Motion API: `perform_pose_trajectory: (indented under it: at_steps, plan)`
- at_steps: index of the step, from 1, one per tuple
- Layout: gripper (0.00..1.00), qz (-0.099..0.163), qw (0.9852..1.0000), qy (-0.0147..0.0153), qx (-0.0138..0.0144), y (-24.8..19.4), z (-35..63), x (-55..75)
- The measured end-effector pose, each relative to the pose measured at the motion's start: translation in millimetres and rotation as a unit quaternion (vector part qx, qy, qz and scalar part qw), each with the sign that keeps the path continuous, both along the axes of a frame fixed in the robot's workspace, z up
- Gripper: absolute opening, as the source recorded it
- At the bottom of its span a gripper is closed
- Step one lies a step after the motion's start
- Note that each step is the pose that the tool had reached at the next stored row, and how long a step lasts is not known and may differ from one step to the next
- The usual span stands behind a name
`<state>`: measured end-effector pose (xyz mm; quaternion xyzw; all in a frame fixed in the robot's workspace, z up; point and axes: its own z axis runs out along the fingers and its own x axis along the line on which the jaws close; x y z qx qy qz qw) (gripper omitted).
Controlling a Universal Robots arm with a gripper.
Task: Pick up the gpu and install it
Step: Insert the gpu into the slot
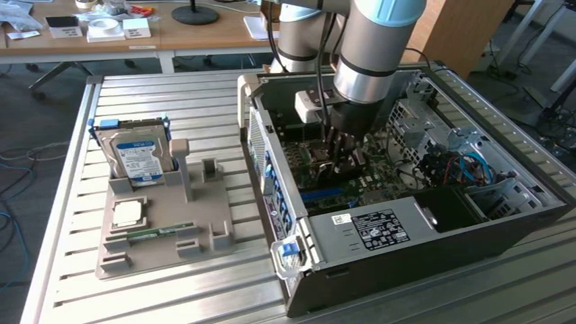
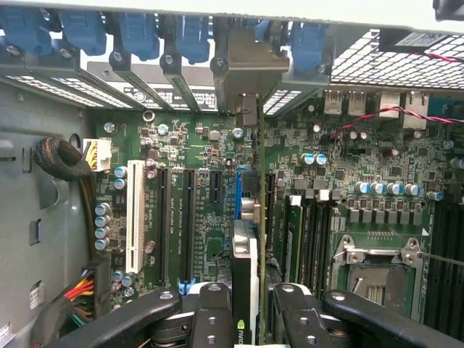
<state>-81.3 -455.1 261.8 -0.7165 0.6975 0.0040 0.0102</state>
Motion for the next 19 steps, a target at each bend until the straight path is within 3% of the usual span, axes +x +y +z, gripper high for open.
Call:
perform_pose_trajectory:
  at_steps: [19]
  plan:
    - [0.27, 0.000, 1.0000, -0.0007, 0.0000, 0.0, -2.5, -2.2]
